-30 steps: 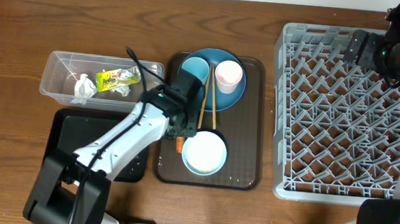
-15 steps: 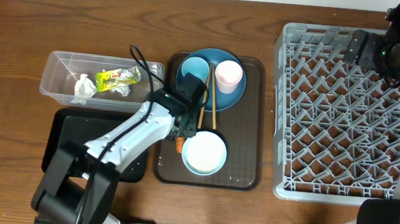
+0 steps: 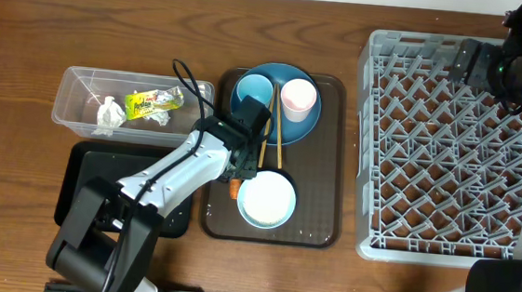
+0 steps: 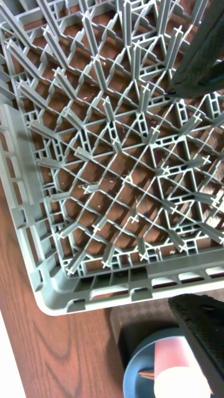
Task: Sort waste into correct bins and load items into the dishwasher rack
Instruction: 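Reach the left gripper down toward the orange carrot, then close the left gripper on the carrot and lift it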
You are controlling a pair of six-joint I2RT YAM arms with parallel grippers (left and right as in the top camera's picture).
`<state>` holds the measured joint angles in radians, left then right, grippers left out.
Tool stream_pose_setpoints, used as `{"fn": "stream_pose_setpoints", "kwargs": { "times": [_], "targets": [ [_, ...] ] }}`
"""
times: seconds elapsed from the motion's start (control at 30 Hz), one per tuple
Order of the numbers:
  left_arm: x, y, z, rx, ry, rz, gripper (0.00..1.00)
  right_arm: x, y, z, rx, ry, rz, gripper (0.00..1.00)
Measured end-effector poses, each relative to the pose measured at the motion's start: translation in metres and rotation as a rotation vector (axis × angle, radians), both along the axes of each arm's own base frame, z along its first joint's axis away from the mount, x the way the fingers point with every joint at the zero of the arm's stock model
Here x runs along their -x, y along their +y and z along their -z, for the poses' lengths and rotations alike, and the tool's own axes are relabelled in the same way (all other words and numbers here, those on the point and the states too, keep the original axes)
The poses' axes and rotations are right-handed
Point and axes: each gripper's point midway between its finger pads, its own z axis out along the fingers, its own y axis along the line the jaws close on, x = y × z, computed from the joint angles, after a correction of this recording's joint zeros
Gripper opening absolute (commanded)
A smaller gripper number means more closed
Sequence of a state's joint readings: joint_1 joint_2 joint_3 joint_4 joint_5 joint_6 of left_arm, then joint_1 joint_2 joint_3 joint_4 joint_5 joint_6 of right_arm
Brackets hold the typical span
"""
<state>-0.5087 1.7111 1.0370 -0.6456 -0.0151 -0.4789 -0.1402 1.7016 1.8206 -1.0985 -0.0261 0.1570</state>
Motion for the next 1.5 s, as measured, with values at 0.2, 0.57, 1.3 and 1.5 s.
{"fn": "stream_pose_setpoints", "kwargs": {
  "times": [0.2, 0.57, 1.3, 1.5],
  "targets": [
    [0.0, 0.0, 0.0, 0.0, 0.0, -0.001, 0.51, 0.0, 0.0, 0.0, 0.0, 0.0, 0.0, 0.99],
    [0.0, 0.0, 0.0, 0.002, 0.0, -0.013, 0.51, 0.0, 0.0, 0.0, 0.0, 0.0, 0.0, 0.99],
    [0.002, -0.006, 0.022, -0.018, 0.038, 0.001, 0.27, 0.0, 0.0, 0.0, 0.0, 0.0, 0.0, 0.99],
    [0.002, -0.006, 0.022, -0.019, 0.038, 0.001, 0.23, 0.0, 0.0, 0.0, 0.0, 0.0, 0.0, 0.99]
  ]
}}
